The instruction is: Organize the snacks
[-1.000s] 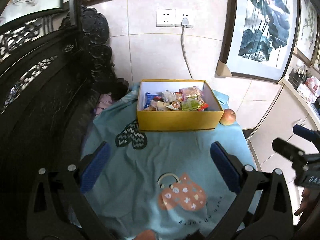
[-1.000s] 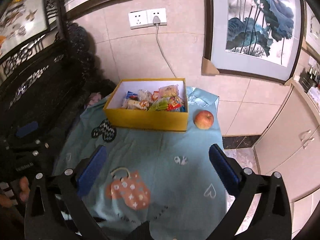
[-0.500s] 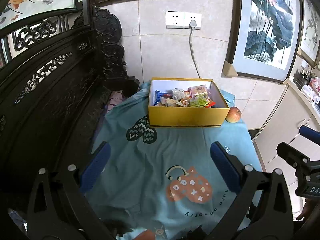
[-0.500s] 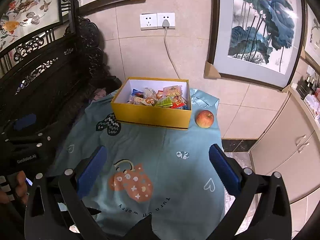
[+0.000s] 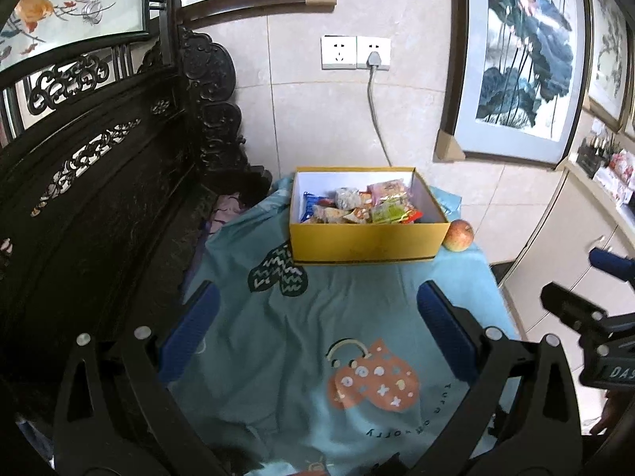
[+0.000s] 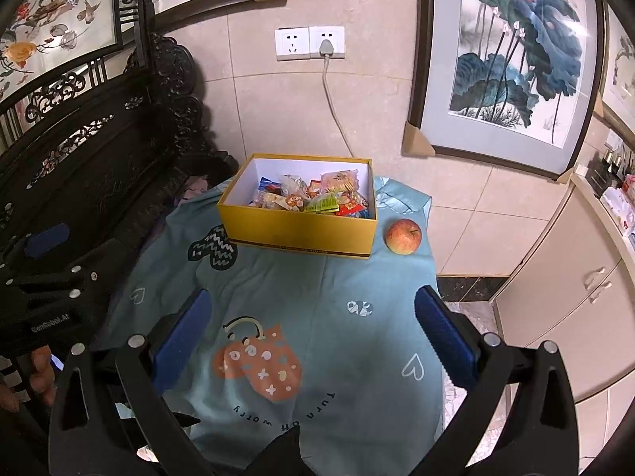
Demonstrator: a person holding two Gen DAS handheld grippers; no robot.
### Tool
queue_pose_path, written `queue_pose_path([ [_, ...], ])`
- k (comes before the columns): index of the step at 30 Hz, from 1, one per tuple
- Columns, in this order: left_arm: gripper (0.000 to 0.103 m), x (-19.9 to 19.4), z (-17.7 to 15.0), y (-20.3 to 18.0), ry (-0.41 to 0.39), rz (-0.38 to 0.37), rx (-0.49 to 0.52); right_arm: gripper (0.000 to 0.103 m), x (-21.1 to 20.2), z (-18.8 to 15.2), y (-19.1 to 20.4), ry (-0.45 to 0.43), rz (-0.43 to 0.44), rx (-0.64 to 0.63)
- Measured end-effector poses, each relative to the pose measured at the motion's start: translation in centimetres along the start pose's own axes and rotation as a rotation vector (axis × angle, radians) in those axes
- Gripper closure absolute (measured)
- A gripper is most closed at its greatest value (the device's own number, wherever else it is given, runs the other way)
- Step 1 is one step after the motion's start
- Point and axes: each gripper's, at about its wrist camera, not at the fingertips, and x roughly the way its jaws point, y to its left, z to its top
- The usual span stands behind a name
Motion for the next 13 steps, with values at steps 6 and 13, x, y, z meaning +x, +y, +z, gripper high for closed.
queue_pose_path([
  [6, 0.002, 0.8, 0.1, 0.0, 0.033, -0.023, 0.013, 0.001, 0.0, 0.0, 0.1, 0.0, -0.004, 0.002],
  [13, 0.002, 1.3, 0.2, 0.3, 0.042, -0.013, 0.007, 0.001, 0.3, 0.4, -0.2, -0.001, 0.0, 0.003],
])
